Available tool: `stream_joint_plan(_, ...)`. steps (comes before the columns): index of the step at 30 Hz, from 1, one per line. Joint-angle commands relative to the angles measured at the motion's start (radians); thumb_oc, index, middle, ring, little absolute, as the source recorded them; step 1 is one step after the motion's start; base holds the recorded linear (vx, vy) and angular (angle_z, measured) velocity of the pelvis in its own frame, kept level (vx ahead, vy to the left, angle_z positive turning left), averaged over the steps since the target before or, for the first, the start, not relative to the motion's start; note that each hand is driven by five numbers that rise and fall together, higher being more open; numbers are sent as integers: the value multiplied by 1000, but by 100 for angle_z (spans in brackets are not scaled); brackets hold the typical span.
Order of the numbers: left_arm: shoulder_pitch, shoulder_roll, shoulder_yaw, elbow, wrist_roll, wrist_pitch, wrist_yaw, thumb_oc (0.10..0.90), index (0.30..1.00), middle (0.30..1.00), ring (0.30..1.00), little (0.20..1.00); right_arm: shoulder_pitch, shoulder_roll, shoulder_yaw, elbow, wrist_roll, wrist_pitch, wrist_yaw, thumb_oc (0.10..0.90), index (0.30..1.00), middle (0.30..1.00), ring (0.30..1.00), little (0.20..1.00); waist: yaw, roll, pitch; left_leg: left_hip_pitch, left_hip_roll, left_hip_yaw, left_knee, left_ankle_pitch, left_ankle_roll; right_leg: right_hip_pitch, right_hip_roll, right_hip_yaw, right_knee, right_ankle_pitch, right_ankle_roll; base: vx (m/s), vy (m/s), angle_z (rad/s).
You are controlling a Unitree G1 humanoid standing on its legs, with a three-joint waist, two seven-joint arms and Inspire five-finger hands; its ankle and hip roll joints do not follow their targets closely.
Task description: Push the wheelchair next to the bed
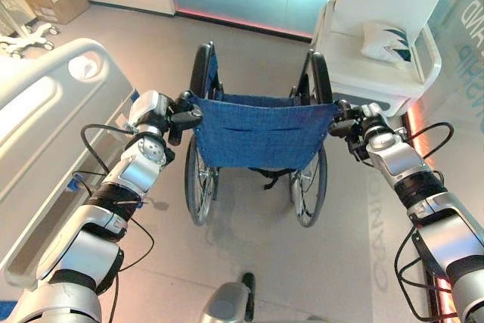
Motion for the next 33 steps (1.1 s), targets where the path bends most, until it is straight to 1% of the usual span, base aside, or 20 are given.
stream_joint_plan(1, 97, -29, -21, -41, -5, -146, 6, 400, 300, 300, 300, 300, -6, -76, 82, -36, -100, -137, 122, 400, 300, 300, 300, 300, -67, 10, 44, -57, -20, -74, 34, -29, -90, -152, -3, -22, -258, 245, 6, 285, -118, 3)
stream_joint_plan(2, 87, -29, -22, -38, -7, -152, 13, 400, 300, 300, 300, 300, -17, -79, 85, -37, -99, -134, 118, 400, 300, 300, 300, 300, -83, 5, 60, -44, -27, -78, 34, -47, -86, -206, -20, -15, -293, 292, 13, 325, -139, 32)
stream_joint_plan(4, 68, -38, -33, -41, -13, -161, 18, 400, 300, 300, 300, 300, -39, -95, 88, -43, -87, -105, 113, 400, 300, 300, 300, 300, -129, -21, 83, 1, -73, -120, 44, -106, -77, -280, -51, 21, -451, 422, 58, 524, -161, 85)
stream_joint_plan(7, 61, -55, -44, -51, 1, -166, 6, 400, 300, 300, 300, 300, -55, -123, 81, -64, -83, -43, 127, 400, 300, 300, 300, 300, -161, -23, 80, 58, -87, -180, 55, -155, -77, -277, -44, 45, -599, 444, 77, 620, -166, 114)
stream_joint_plan(11, 59, -64, -43, -60, 32, -157, -6, 400, 300, 300, 300, 300, -82, -140, 86, -80, -77, 10, 148, 400, 300, 300, 300, 300, -182, -40, 71, 92, -74, -196, 97, -214, -80, -288, -37, 64, -519, 433, 61, 499, -223, 46)
stream_joint_plan(12, 54, -67, -44, -55, 36, -163, -13, 400, 300, 300, 300, 300, -85, -145, 87, -76, -71, 16, 142, 400, 300, 300, 300, 300, -192, -41, 67, 101, -68, -212, 106, -227, -83, -296, -29, 88, -509, 431, 55, 496, -290, 59)
stream_joint_plan(13, 51, -72, -46, -47, 23, -157, -23, 400, 300, 300, 300, 300, -86, -154, 88, -67, -65, 18, 150, 400, 300, 300, 300, 300, -207, -39, 59, 120, -51, -226, 114, -243, -90, -306, -20, 113, -476, 425, 44, 553, -322, 54)
stream_joint_plan(15, 53, -74, -49, -30, 2, -142, -20, 400, 300, 300, 300, 300, -82, -152, 89, -61, -70, 16, 175, 400, 300, 300, 300, 300, -215, -35, 48, 167, 10, -220, 126, -244, -122, -312, -30, 94, -387, 403, 41, 578, -343, 78)
stream_joint_plan(16, 58, -75, -48, -21, 5, -143, -22, 400, 300, 300, 300, 300, -76, -152, 91, -61, -73, 12, 179, 400, 300, 300, 300, 300, -220, -29, 37, 205, 53, -208, 118, -207, -143, -308, -23, 65, -361, 380, 34, 494, -286, 79)
stream_joint_plan(18, 53, -70, -53, -10, 5, -130, -31, 400, 300, 300, 300, 300, -68, -161, 96, -77, -69, 13, 191, 400, 300, 300, 300, 300, -237, -19, 15, 251, 139, -178, 124, -90, -180, -292, -8, 18, -345, 340, 8, 429, -271, 48)
stream_joint_plan(19, 47, -72, -56, -2, 5, -131, -32, 400, 300, 300, 300, 300, -65, -162, 97, -78, -71, 12, 193, 400, 300, 300, 300, 300, -244, -19, 10, 255, 158, -166, 135, -62, -187, -287, -2, 8, -345, 330, -1, 406, -279, 34)
stream_joint_plan(21, 37, -82, -72, 35, -7, -153, -21, 400, 300, 300, 300, 300, -36, -173, 110, -79, -107, -19, 196, 400, 300, 300, 300, 300, -269, -19, -13, 266, 234, -104, 231, 66, -220, -243, 30, -56, -342, 277, -51, 544, -345, 44)
stream_joint_plan(23, 41, -84, -72, 36, -9, -159, -21, 400, 300, 300, 300, 300, -23, -175, 114, -82, -116, -25, 195, 400, 300, 300, 300, 300, -264, -26, -12, 229, 234, -95, 280, 92, -220, -210, 44, -63, -350, 257, -68, 423, -277, 36)
stream_joint_plan(24, 44, -89, -70, 33, 4, -165, -25, 400, 300, 300, 300, 300, -11, -174, 115, -89, -123, -23, 186, 400, 300, 300, 300, 300, -251, -33, 1, 159, 235, -85, 307, 108, -214, -167, 59, -60, -356, 236, -79, 513, -335, 28)
stream_joint_plan(26, 46, -94, -68, 22, 38, -168, -35, 400, 300, 300, 300, 300, -4, -167, 119, -92, -127, -26, 166, 400, 300, 300, 300, 300, -201, -47, 49, -18, 134, -93, 313, 67, -179, -73, 80, -17, -384, 222, -74, 557, -292, 6)
stream_joint_plan(27, 55, -95, -65, 11, 49, -168, -32, 400, 300, 300, 300, 300, -11, -151, 124, -89, -143, -30, 156, 400, 300, 300, 300, 300, -160, -39, 88, -128, 64, -73, 258, 83, -179, -7, 110, 6, -400, 204, -72, 497, -182, -23)
stream_joint_plan(28, 57, -95, -64, 7, 52, -167, -32, 400, 300, 300, 300, 300, -13, -148, 125, -89, -144, -29, 155, 400, 300, 300, 300, 300, -152, -36, 98, -145, 58, -68, 256, 84, -179, 6, 115, 10, -401, 198, -74, 532, -141, -52)
stream_joint_plan(29, 62, -92, -62, -3, 53, -158, -31, 400, 300, 300, 300, 300, -10, -141, 124, -93, -151, -31, 153, 400, 300, 300, 300, 300, -134, -20, 115, -190, 35, -48, 212, 115, -189, 35, 142, 20, -403, 182, -78, 507, -80, -62)
stream_joint_plan(32, 101, -69, -44, -37, 70, -150, -50, 400, 300, 300, 300, 300, -3, -126, 121, -114, -185, -18, 160, 400, 300, 300, 300, 300, -72, 28, 135, -271, -11, -4, 15, 239, -224, 119, 214, 68, -415, 148, -84, 662, -27, -59)
stream_joint_plan(33, 127, -52, -15, -54, 90, -161, -56, 400, 300, 300, 300, 300, -27, -125, 126, -104, -214, -21, 183, 400, 300, 300, 300, 300, -41, 45, 127, -269, -21, -6, -59, 248, -218, 133, 229, 83, -399, 113, -83, 484, 56, -65)
